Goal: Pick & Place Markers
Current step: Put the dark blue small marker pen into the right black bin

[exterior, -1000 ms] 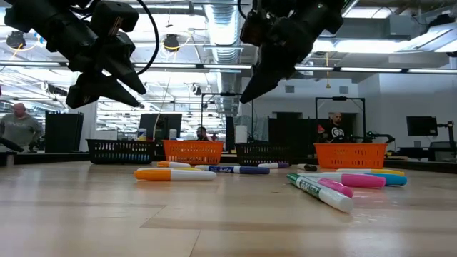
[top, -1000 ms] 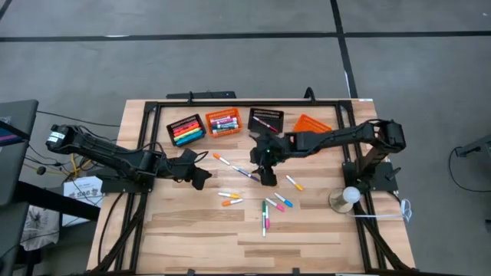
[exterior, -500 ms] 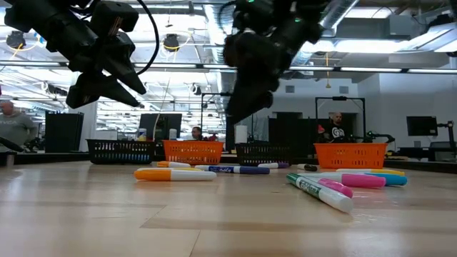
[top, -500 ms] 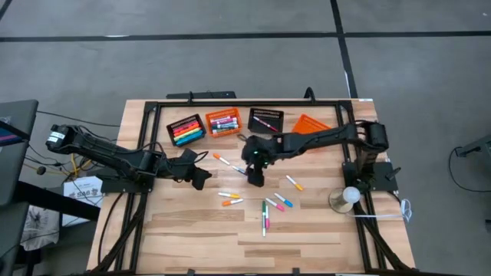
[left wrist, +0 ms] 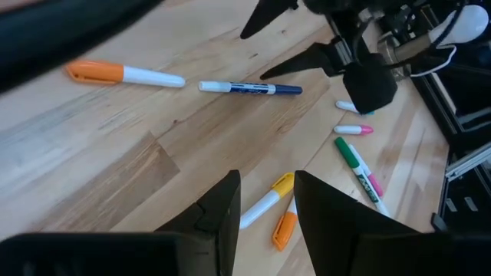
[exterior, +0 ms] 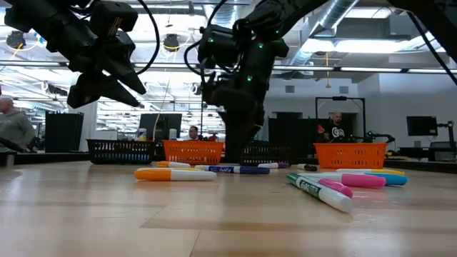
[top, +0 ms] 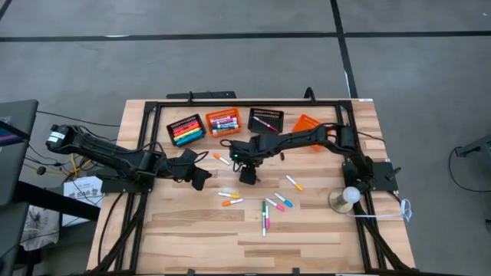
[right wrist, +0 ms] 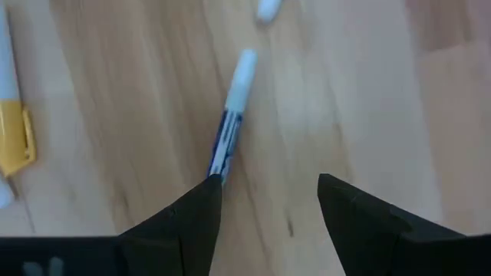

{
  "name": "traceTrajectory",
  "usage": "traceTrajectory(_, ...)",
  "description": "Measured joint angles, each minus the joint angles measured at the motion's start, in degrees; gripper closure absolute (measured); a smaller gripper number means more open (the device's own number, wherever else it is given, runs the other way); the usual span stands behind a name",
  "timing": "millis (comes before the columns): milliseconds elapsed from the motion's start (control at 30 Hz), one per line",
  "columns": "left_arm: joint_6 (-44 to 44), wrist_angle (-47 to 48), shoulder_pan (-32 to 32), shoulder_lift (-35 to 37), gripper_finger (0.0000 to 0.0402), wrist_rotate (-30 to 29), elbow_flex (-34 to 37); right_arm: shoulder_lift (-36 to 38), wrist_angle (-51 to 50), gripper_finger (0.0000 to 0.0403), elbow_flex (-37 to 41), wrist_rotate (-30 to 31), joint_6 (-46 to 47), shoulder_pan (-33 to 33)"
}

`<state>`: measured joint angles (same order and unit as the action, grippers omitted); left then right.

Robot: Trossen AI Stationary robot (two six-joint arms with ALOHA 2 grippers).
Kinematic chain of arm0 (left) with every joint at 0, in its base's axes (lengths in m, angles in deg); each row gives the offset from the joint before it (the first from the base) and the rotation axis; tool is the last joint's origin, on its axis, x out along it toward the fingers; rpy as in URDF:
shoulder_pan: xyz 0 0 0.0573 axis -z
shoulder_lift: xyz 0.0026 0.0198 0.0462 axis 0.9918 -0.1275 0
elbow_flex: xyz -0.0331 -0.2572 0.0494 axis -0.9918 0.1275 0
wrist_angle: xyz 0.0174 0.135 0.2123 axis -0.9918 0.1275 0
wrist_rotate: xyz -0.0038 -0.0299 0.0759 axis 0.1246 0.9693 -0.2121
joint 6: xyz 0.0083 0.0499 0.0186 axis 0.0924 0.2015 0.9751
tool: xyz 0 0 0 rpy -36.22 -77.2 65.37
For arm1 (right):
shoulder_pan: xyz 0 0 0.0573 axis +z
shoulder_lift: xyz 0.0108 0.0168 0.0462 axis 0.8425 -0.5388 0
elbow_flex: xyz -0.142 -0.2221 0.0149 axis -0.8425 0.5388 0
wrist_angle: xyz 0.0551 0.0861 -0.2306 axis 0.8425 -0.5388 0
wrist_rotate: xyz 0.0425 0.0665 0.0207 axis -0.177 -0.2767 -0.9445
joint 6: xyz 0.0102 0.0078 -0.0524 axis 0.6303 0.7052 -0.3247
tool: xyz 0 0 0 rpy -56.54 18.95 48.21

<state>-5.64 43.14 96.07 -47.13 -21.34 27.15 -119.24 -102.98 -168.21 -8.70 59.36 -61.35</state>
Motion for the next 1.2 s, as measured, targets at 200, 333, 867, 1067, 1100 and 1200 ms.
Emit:
traceTrajectory(200,0.2,0.0,0.0,0.0,0.0280,0.0,0.0,0.5,0.1,0.0196,0.2,-0.5,0.2,0.1)
traceTrajectory(333,0.5,0.0,0.0,0.0,0.0280,0.0,0.0,1.0,0.3,0.0197,0.2,-2.9,0.9,0.4)
traceTrajectory(867,11.8,0.0,0.0,0.0,0.0280,0.0,0.0,-4.0,2.6,0.0212,0.0,-1.2,1.3,0.9)
traceTrajectory(1067,18.9,0.0,0.0,0.0,0.0280,-1.9,0.0,-6.1,1.7,0.0245,-0.2,-0.4,1.5,1.6)
traceTrajectory(1100,19.4,0.0,0.0,0.0,0.0280,-1.9,0.0,-6.2,1.7,0.0252,-0.2,-0.1,1.7,1.6)
traceTrajectory(1200,19.6,0.0,0.0,0.0,0.0280,-1.9,0.0,-6.2,1.7,0.0277,-0.2,0.0,2.1,1.6)
